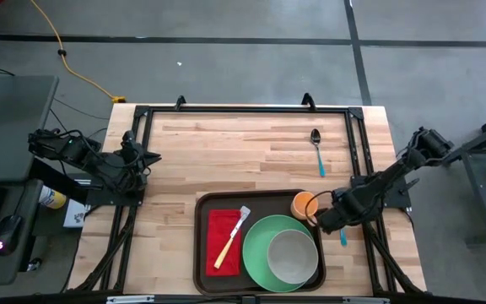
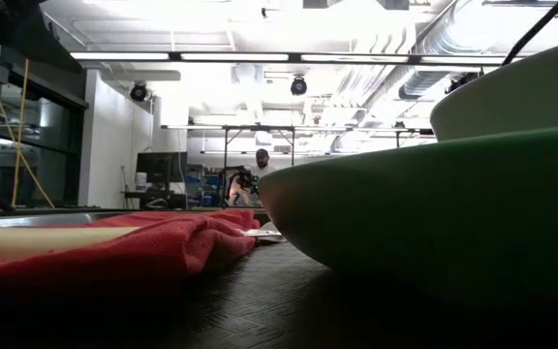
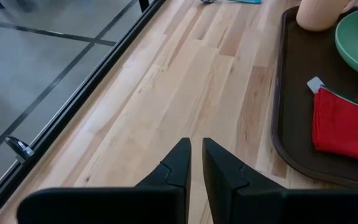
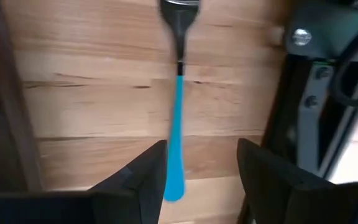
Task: Set up tray
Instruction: Put the blue fork on the red napkin to the left side of the yellow knife
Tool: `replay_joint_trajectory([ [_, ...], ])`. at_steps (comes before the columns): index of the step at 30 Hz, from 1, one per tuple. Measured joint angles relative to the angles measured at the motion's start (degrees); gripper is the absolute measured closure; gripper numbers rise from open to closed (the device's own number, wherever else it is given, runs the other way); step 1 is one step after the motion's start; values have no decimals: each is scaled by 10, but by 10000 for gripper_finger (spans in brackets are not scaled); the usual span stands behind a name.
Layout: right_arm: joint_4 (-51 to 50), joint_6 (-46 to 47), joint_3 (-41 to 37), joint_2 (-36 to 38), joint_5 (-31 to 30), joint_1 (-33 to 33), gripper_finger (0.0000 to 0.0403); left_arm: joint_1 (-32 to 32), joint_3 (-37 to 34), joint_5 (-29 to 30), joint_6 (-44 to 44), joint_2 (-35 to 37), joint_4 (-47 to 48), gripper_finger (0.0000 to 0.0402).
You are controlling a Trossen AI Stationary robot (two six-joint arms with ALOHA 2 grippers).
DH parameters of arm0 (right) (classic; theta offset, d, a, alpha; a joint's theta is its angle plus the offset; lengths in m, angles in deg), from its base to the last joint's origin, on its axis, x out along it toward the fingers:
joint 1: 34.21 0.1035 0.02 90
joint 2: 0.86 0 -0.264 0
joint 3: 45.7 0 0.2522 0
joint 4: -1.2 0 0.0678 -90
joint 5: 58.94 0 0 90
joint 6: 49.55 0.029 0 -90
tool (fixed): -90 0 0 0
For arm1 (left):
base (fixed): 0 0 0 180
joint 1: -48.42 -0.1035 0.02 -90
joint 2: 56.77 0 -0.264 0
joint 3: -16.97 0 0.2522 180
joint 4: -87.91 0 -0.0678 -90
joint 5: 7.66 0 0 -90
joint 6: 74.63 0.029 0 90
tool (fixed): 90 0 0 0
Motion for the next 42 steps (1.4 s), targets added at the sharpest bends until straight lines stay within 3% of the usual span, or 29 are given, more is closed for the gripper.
replay_joint_trajectory([
  [13, 81, -6, -69, 0, -27, -6, 231, 0, 0, -14, -1, 0, -1, 334],
  [20, 183, -12, -123, 3, -28, -25, 231, 0, 0, -15, -1, 0, -1, 334],
  [24, 178, -20, -124, 3, -29, -34, 237, 0, 0, -18, -2, 0, -1, 334],
  [42, 189, -21, -126, 2, -28, -34, 347, 0, 0, -21, -2, 0, -1, 334],
])
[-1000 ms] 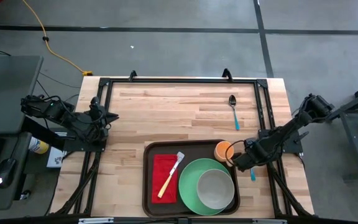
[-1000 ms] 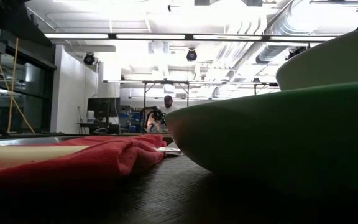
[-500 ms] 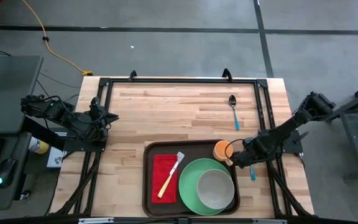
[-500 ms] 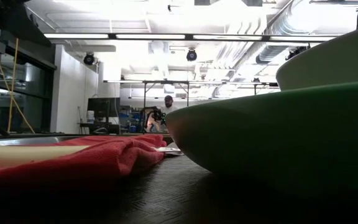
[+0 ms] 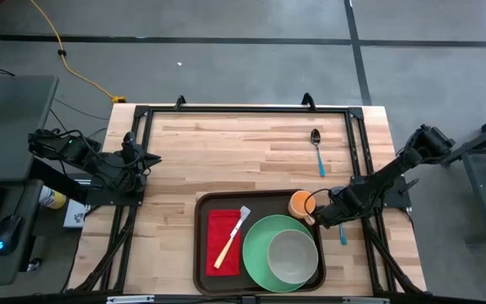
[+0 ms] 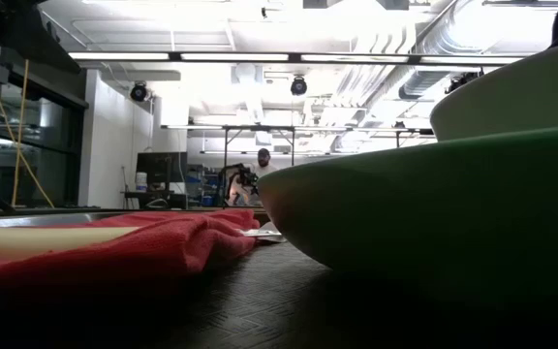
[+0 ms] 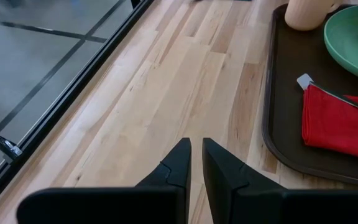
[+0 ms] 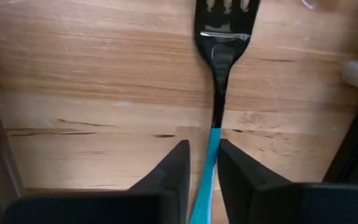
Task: Set up tray
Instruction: Put the blue fork on the red napkin to the left side of the yellow knife
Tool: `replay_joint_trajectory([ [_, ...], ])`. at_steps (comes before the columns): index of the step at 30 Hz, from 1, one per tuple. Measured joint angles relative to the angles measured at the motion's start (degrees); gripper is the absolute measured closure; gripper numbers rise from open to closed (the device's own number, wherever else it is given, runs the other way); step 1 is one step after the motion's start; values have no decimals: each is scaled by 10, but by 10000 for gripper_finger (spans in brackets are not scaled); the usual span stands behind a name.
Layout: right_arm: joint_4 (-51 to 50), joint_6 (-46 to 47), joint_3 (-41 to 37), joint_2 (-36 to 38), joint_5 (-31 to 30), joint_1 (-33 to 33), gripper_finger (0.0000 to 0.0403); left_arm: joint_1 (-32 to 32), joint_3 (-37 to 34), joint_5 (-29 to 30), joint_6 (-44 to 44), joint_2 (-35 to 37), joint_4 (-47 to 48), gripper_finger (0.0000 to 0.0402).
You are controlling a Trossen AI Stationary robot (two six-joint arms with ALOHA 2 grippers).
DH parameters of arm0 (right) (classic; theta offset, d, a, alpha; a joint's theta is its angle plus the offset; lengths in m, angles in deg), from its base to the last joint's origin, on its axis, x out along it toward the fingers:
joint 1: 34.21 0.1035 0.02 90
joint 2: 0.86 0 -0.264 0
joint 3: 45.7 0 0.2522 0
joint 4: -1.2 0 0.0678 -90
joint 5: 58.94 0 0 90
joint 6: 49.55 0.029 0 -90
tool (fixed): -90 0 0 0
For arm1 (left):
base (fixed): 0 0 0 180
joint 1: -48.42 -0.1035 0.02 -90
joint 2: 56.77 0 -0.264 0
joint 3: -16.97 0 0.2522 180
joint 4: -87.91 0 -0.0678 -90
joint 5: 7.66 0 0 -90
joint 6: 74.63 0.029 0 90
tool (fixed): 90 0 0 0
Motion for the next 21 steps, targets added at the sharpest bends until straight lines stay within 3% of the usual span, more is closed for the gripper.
replay_joint_trajectory([
  [8, -3, 0, 0, 0, 11, 0, 399, 0, 0, 0, 0, 0, 0, 334],
  [16, -5, 0, 0, 9, 19, 0, 401, 0, 0, 0, 0, 0, 0, 334],
  [21, -84, 2, 31, 33, 22, 1, 402, 0, 0, 0, 0, 0, 0, 334],
])
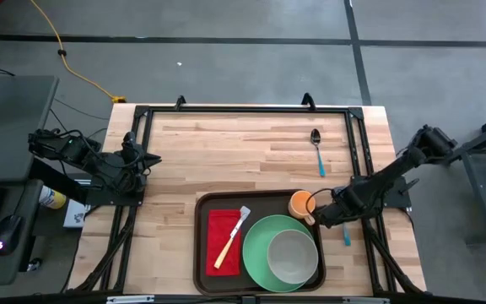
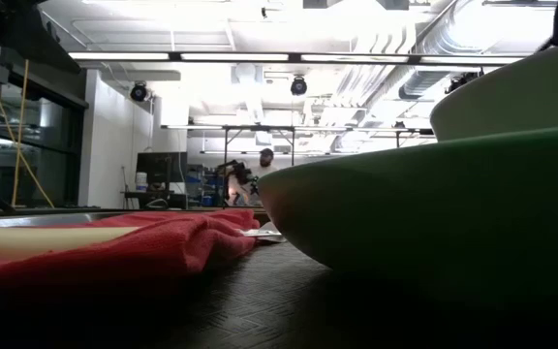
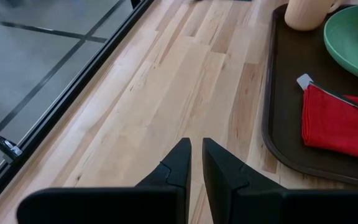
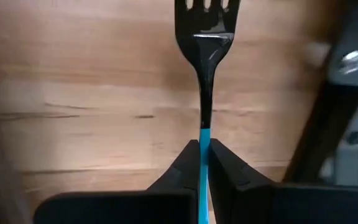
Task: Set up tray
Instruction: Put the blue fork on the red napkin to the left side of the yellow knife
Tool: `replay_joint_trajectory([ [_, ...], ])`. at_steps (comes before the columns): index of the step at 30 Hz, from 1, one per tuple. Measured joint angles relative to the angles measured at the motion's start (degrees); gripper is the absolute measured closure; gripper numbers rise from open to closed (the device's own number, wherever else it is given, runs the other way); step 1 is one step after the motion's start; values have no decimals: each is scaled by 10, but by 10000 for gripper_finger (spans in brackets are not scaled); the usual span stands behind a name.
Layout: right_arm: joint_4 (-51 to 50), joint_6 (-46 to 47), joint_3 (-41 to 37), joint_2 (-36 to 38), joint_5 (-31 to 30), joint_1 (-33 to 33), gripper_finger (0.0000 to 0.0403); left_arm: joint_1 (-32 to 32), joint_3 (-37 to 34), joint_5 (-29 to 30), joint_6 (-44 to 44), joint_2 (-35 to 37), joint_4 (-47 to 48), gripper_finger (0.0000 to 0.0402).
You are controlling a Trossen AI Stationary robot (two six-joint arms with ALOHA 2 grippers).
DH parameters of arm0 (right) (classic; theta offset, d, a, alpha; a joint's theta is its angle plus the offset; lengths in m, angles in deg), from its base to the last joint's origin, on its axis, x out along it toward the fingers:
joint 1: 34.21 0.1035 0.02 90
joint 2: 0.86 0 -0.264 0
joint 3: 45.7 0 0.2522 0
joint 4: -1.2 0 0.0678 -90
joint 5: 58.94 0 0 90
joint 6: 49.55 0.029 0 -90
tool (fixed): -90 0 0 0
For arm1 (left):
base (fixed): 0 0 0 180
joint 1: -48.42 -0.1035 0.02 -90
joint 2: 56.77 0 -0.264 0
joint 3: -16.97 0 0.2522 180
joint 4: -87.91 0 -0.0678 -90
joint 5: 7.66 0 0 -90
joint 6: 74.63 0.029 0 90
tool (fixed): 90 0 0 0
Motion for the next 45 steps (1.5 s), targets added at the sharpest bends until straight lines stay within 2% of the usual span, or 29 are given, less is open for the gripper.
replay_joint_trajectory([
  [10, -106, -5, 88, 49, -9, 4, 403, 0, 0, 0, 0, 0, 0, 334],
  [18, -266, -15, 254, 52, -28, 36, 403, 0, 0, -11, 0, 0, -1, 334],
  [21, -289, -29, 323, 52, -59, 45, 403, 0, 0, -12, 3, 0, -1, 334],
  [25, -278, -68, 396, 43, -134, 42, 402, 0, 0, -15, 4, 0, 0, 334],
  [29, -218, -136, 437, 16, -214, 23, 402, 0, 0, -22, 2, 0, -3, 334],
  [35, -53, -248, 447, -31, -306, -9, 402, 0, 0, -31, -9, 0, -6, 334],
  [40, 100, -332, 444, -90, -338, -28, 402, 0, 0, -25, -11, 0, -7, 334],
  [45, 242, -360, 444, -165, -329, -50, 402, 0, 0, -19, 1, 0, -10, 334],
])
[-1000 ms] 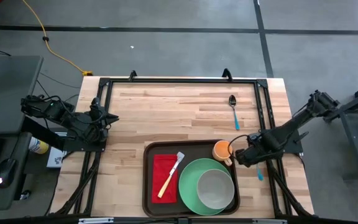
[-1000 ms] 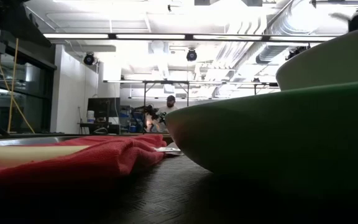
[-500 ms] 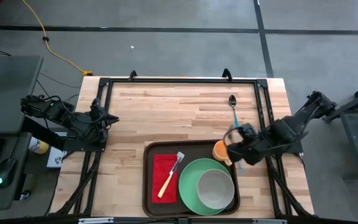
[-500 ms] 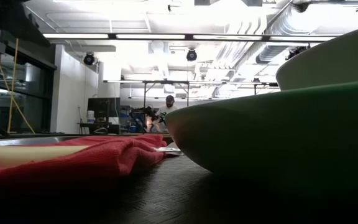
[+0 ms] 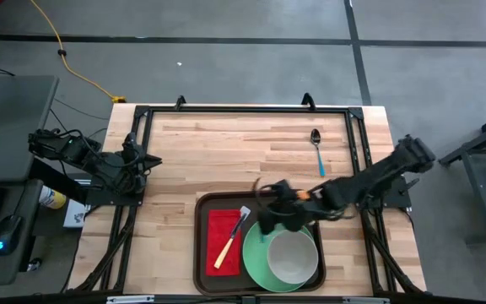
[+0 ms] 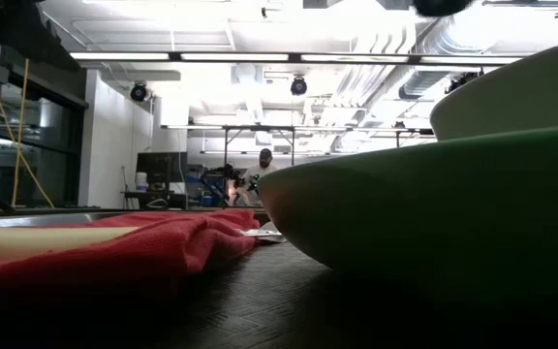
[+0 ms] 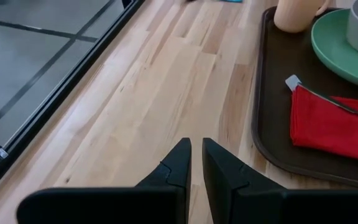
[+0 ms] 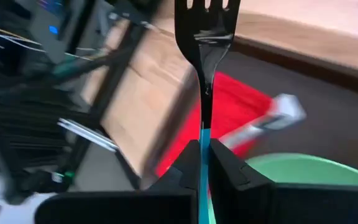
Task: Set up tray
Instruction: Put the blue fork on the red napkin to the left side of the yellow knife
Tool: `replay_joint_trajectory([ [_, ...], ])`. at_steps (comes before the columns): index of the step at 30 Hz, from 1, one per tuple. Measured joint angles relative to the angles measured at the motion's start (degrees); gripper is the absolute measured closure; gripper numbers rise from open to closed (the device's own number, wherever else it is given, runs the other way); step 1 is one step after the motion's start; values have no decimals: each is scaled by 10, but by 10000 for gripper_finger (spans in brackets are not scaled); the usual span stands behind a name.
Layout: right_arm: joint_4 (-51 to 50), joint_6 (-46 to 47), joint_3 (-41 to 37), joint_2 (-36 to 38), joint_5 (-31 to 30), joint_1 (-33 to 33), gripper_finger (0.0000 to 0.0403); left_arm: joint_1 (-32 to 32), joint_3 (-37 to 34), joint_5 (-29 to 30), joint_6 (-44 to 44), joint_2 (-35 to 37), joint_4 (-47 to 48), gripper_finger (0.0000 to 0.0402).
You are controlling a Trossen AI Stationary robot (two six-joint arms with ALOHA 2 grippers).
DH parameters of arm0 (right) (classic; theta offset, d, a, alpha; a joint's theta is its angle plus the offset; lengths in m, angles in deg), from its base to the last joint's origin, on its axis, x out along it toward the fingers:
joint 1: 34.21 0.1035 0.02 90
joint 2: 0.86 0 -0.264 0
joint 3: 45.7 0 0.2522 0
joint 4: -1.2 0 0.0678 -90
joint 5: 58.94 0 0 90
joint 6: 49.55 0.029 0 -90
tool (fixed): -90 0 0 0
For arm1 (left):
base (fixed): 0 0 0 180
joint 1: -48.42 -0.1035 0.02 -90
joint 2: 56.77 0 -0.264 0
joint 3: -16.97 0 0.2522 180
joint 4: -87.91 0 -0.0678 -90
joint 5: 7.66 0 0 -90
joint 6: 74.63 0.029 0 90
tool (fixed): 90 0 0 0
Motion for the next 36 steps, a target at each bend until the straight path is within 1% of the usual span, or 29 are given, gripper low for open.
replay_joint_trajectory([
  [7, 269, -11, 0, -108, -6, -27, 402, 0, 0, 0, 21, 0, -5, 334],
  [8, 298, -11, 2, -121, -6, -30, 402, 0, 0, 0, 21, 0, -5, 334],
  [10, 307, -12, 21, -148, -2, -34, 402, 0, 0, 0, 21, 0, -5, 334],
  [12, 284, -3, 53, -173, 7, -38, 402, 0, 0, 0, 21, 0, -5, 334],
  [15, 217, 12, 123, -214, 18, -39, 402, 0, 0, 0, 21, 0, -5, 334],
  [20, 53, 35, 278, -297, 38, -40, 403, 0, 0, 0, 21, 0, -5, 334],
  [23, -24, 54, 362, -348, 47, -42, 403, 0, 0, 1, 17, 0, -5, 334],
  [27, -83, 92, 450, -410, 54, -42, 403, 0, 0, 4, 2, 0, -5, 334],
  [31, -99, 129, 503, -460, 56, -38, 403, 0, 0, 5, 2, 0, -5, 334],
  [36, -120, 163, 506, -474, 80, -36, 403, 0, 0, 5, 2, 0, -5, 334],
])
